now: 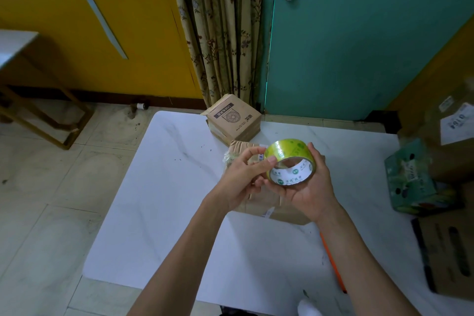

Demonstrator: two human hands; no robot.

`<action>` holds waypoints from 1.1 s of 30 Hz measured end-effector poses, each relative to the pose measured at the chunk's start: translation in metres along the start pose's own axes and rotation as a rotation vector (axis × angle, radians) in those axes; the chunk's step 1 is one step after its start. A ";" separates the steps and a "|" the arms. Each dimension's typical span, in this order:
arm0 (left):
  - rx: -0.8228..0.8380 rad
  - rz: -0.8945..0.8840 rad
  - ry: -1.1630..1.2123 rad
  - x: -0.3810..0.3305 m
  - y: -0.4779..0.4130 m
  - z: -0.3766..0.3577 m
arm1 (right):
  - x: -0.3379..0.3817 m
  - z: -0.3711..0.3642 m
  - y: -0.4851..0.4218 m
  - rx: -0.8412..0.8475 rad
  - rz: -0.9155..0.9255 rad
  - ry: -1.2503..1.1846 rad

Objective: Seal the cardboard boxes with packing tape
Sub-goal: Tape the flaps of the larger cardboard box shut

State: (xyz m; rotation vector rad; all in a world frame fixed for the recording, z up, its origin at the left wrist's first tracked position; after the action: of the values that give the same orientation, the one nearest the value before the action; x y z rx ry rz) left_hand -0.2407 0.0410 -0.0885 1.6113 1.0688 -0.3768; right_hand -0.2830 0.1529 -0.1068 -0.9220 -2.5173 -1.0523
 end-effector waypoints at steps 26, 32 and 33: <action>-0.206 -0.237 -0.335 -0.008 0.008 -0.003 | 0.013 -0.017 0.000 0.055 0.474 0.786; -0.183 -0.193 -0.359 -0.005 0.010 0.001 | 0.007 -0.019 0.004 0.131 0.464 0.721; -0.173 -0.205 -0.360 -0.006 0.011 -0.001 | 0.007 -0.016 0.003 0.079 0.484 0.719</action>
State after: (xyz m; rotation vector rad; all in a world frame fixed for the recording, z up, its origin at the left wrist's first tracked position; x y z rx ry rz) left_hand -0.2350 0.0396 -0.0773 1.2271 0.9607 -0.6653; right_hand -0.2866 0.1463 -0.0900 -0.8635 -1.6326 -0.9008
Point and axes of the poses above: each hand's wrist, its own y-axis away from the middle knuckle, its own z-axis out of the back of the hand, x = y × z, the point moved 8 cm from there along -y, towards the middle knuckle, and after that the axes turned 7 degrees about z, right-handed, at the moved point
